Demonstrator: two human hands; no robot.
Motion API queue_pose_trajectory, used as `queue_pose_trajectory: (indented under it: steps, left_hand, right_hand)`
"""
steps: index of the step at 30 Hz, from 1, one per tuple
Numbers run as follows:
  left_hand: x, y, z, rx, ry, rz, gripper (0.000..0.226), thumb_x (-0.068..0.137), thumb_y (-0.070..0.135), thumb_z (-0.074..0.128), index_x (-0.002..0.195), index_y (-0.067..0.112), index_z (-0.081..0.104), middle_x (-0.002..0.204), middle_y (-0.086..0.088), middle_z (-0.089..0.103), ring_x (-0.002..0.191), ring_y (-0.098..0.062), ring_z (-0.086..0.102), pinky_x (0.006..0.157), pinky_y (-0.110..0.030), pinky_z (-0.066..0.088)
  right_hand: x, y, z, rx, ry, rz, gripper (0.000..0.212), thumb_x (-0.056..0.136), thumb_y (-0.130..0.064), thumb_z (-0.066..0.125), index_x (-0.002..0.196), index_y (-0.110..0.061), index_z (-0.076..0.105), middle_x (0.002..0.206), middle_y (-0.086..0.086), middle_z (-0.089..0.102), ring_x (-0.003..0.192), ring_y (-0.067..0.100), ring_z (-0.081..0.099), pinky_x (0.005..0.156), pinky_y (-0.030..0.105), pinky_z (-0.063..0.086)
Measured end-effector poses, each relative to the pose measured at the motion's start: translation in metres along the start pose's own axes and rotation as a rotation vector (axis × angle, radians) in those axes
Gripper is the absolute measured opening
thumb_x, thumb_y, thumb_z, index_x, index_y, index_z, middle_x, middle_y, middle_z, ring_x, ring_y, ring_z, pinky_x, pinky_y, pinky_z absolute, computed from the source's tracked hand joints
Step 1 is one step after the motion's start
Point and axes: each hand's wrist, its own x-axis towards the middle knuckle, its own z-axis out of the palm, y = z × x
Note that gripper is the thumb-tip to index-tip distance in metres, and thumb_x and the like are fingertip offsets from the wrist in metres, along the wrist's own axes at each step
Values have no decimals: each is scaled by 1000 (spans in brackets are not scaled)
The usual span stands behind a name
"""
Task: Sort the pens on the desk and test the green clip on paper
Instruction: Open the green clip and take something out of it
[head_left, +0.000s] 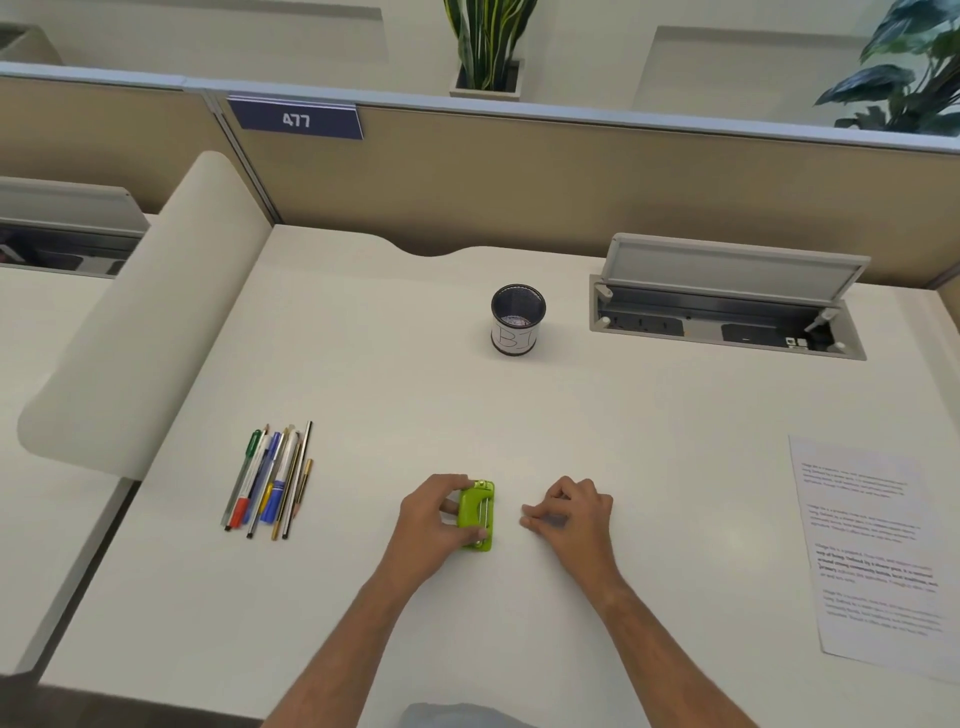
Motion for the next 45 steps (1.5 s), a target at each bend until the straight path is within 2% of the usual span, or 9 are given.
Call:
queue_pose_trajectory:
  steps: [5, 10, 13, 18, 22, 27, 35, 38, 45]
  left_hand:
    - [-1, 2, 2, -35, 21, -14, 70, 61, 10, 104, 123, 24, 76, 127, 15, 71, 96, 0, 70, 75, -10, 56]
    - [-8, 1, 0, -100, 12, -29, 73, 63, 9, 102, 126, 33, 75, 126, 21, 74, 100, -4, 72, 82, -19, 61]
    - [-11, 0, 1, -160, 17, -45, 72, 64, 5, 100, 125, 34, 75, 126, 14, 77, 103, -11, 75, 85, -27, 65]
    - [-15, -1, 1, -214, 23, -10, 69, 67, -3, 98, 125, 27, 75, 128, 6, 77, 110, -13, 76, 79, -21, 65]
    - [-16, 0, -1, -263, 38, -7, 62, 73, -7, 94, 125, 22, 76, 128, 4, 77, 114, -15, 76, 81, -30, 69]
    - [-16, 2, -4, -248, 106, 1, 45, 86, -5, 85, 123, 20, 76, 126, 1, 79, 114, -14, 78, 81, -41, 71]
    - [-19, 4, -7, -147, 179, 55, 40, 91, -1, 82, 124, 20, 77, 120, 6, 78, 117, -8, 74, 82, -26, 68]
    - [-19, 4, -9, -89, 159, 101, 43, 89, -1, 83, 126, 20, 76, 125, 11, 75, 120, -9, 71, 89, -28, 67]
    - [-18, 7, -9, 20, 186, 179, 46, 88, 5, 84, 124, 32, 75, 127, 29, 69, 126, -10, 64, 92, -34, 65]
  right_hand:
    - [-4, 3, 0, 37, 13, 11, 16, 79, -30, 95, 93, -31, 87, 89, -14, 65, 94, 13, 61, 98, 35, 34]
    - [-19, 8, 6, 7, 57, 35, 42, 72, -33, 99, 111, -28, 85, 97, -11, 61, 98, 17, 61, 102, 14, 26]
    - [-23, 5, 13, -23, 97, 60, 41, 73, -37, 98, 113, -31, 86, 102, -9, 60, 100, 20, 59, 103, 10, 22]
    - [-17, -1, 19, -28, 99, 78, 23, 78, -44, 93, 100, -40, 88, 100, -16, 60, 101, 14, 55, 98, 24, 24]
    - [-14, -1, 22, 4, 130, 90, 11, 77, -41, 94, 86, -37, 88, 93, -16, 62, 96, 14, 56, 94, 32, 27]
    - [-14, 0, 24, -15, 143, 62, 9, 79, -39, 93, 80, -34, 85, 87, -17, 63, 92, 10, 55, 93, 35, 29]
    - [-16, 0, 24, -74, 127, 34, 12, 90, -35, 85, 81, -35, 76, 79, -19, 62, 90, 9, 52, 93, 41, 34]
    - [-15, -1, 23, -74, 111, 32, 13, 91, -33, 84, 82, -34, 76, 79, -19, 60, 90, 10, 52, 92, 39, 32]
    - [-9, -7, 8, 269, 61, 167, 21, 86, -20, 88, 73, -31, 76, 79, -11, 68, 91, 10, 58, 96, 43, 37]
